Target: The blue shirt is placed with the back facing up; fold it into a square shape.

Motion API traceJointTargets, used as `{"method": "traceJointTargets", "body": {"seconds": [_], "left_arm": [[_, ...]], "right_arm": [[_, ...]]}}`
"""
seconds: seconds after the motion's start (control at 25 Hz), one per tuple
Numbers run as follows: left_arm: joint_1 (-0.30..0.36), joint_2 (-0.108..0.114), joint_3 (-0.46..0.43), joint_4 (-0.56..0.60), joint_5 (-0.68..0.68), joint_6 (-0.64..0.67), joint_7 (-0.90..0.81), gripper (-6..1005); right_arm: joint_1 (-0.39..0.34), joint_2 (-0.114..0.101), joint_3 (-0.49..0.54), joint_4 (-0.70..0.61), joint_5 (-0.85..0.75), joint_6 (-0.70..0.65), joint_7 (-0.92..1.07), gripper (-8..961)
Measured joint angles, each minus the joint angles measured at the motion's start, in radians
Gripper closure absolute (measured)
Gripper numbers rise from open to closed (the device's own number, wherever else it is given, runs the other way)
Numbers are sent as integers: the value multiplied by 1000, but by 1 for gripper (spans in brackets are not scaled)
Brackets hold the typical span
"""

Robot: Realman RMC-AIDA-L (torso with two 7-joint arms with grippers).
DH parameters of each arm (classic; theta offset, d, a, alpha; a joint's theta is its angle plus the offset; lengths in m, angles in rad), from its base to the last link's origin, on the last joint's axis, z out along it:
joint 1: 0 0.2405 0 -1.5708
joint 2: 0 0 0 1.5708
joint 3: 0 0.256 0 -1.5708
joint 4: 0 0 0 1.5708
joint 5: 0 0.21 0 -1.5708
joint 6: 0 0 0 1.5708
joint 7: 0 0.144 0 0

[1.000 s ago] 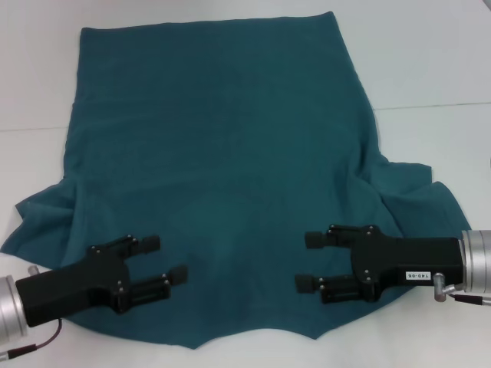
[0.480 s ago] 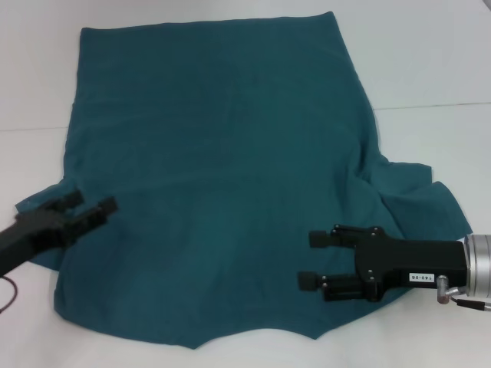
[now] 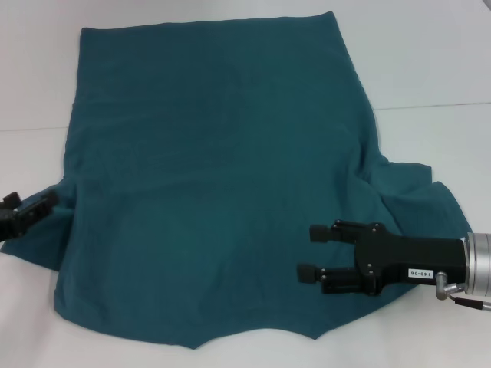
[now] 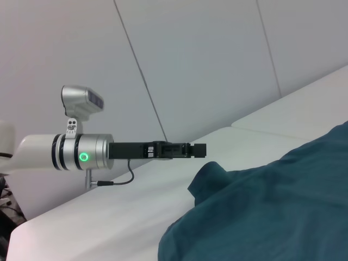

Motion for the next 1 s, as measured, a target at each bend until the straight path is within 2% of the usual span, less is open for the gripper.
{"method": "traceJointTargets", "body": {"seconds": [0.32,0.76,1.0], "left_arm": [[11,2,6,9,19,-87,1,155],[8,-6,26,8,78,-117,7,156],[4,-10,67,9,83,-127,7,156]], "right_arm": [[1,3,16,0,0,3,14,38],[5,6,16,0,0,5,15,39],[4,8,16,0,0,5,15,39]]}}
